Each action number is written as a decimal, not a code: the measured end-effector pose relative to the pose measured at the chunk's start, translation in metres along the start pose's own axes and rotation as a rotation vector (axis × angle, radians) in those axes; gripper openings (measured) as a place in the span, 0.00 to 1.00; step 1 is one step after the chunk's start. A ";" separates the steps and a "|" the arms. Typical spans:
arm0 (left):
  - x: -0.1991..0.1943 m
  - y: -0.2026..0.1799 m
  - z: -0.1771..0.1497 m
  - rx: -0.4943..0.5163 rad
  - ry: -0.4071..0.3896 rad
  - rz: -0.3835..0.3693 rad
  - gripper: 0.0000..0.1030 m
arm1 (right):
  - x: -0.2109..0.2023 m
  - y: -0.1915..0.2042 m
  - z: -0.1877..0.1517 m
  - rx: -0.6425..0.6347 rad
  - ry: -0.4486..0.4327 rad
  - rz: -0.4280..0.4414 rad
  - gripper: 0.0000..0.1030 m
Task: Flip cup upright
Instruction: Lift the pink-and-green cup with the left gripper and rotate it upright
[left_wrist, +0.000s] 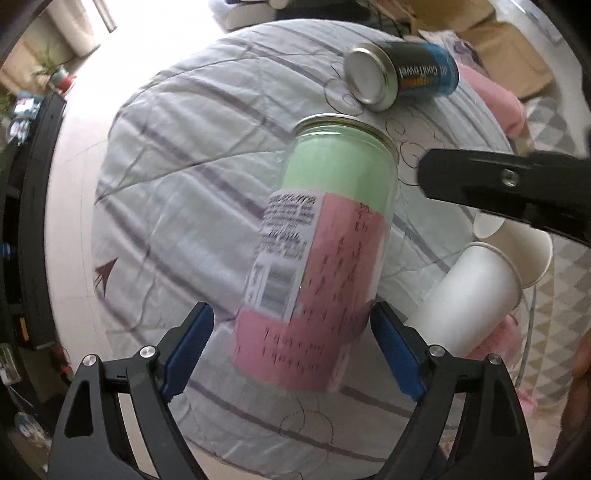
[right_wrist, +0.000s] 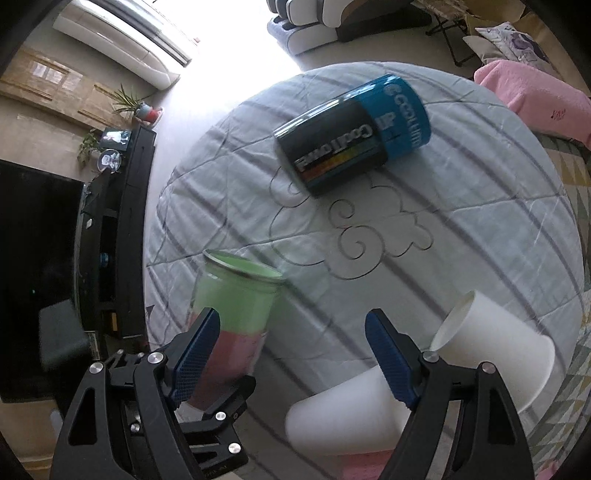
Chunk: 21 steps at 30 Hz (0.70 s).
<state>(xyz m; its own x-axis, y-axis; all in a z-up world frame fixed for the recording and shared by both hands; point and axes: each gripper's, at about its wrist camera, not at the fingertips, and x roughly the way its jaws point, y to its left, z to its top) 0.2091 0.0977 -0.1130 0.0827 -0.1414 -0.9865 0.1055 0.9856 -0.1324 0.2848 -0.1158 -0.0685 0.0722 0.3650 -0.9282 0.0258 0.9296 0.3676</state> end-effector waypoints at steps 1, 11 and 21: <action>-0.004 0.006 -0.001 -0.011 -0.010 0.004 0.86 | 0.000 0.000 -0.001 0.007 0.004 0.007 0.80; -0.053 0.058 -0.041 -0.067 -0.040 -0.044 0.87 | 0.031 0.022 0.002 0.150 0.108 0.134 0.80; -0.103 0.070 -0.047 -0.062 -0.071 -0.028 0.87 | 0.074 0.023 0.006 0.280 0.140 0.177 0.80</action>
<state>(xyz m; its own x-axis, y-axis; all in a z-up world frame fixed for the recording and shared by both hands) 0.1613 0.1856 -0.0248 0.1512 -0.1730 -0.9732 0.0477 0.9847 -0.1677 0.2968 -0.0672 -0.1284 -0.0369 0.5406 -0.8405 0.2987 0.8086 0.5069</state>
